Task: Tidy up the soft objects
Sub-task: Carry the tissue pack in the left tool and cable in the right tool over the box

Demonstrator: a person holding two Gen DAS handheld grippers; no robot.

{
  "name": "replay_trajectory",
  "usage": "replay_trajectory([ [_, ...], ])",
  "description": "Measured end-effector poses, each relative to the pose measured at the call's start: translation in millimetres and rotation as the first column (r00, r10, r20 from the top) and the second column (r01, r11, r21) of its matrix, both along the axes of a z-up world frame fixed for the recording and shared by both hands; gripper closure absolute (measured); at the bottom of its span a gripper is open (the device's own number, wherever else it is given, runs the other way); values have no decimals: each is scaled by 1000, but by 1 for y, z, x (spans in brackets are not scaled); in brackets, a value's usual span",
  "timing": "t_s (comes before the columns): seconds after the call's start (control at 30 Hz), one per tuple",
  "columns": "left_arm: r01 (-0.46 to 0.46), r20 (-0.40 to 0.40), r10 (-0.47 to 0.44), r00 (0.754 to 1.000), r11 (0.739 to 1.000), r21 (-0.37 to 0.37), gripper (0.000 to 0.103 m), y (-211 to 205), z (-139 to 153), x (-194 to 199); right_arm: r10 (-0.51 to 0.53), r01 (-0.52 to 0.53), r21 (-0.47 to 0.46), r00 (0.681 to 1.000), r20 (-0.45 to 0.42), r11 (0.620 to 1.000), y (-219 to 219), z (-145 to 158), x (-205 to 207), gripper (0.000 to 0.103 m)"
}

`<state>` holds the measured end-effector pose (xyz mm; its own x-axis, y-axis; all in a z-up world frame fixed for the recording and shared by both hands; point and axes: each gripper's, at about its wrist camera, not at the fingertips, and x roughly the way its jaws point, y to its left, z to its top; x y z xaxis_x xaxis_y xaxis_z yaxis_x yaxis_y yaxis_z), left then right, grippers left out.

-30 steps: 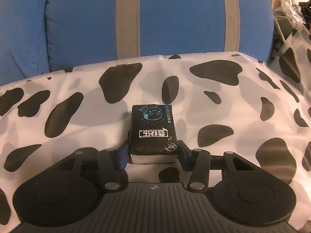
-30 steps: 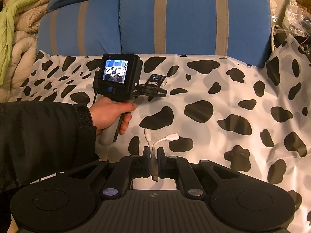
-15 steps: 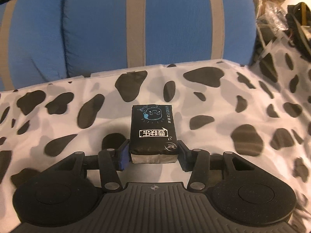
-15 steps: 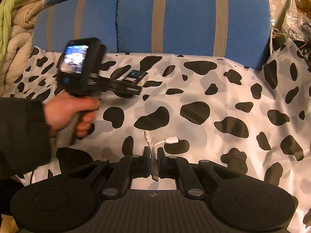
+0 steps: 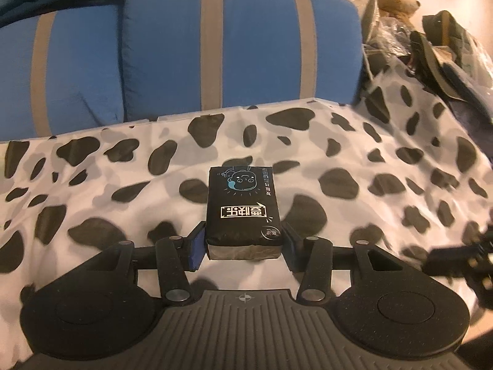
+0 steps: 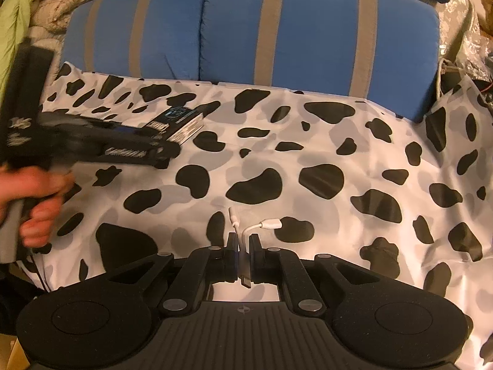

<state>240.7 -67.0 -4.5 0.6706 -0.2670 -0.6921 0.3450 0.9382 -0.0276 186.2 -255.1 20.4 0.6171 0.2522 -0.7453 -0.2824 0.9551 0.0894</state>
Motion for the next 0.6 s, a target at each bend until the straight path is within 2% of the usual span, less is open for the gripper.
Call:
replay_trajectory([
  [0.3,3,-21,-3,1000,1000,-11,55,26,13,-55,27,-27,31,999,18,999,10,11,-33,94],
  [0.43,-48,-32,48,998,999,16,55,34,20,-78,42,-42,36,999,14,998,14,12,-51,94],
  [0.6,-95,-91,96,991,995,13,55,45,22,-105,66,-66,44,998,10,997,22,14,-72,94],
])
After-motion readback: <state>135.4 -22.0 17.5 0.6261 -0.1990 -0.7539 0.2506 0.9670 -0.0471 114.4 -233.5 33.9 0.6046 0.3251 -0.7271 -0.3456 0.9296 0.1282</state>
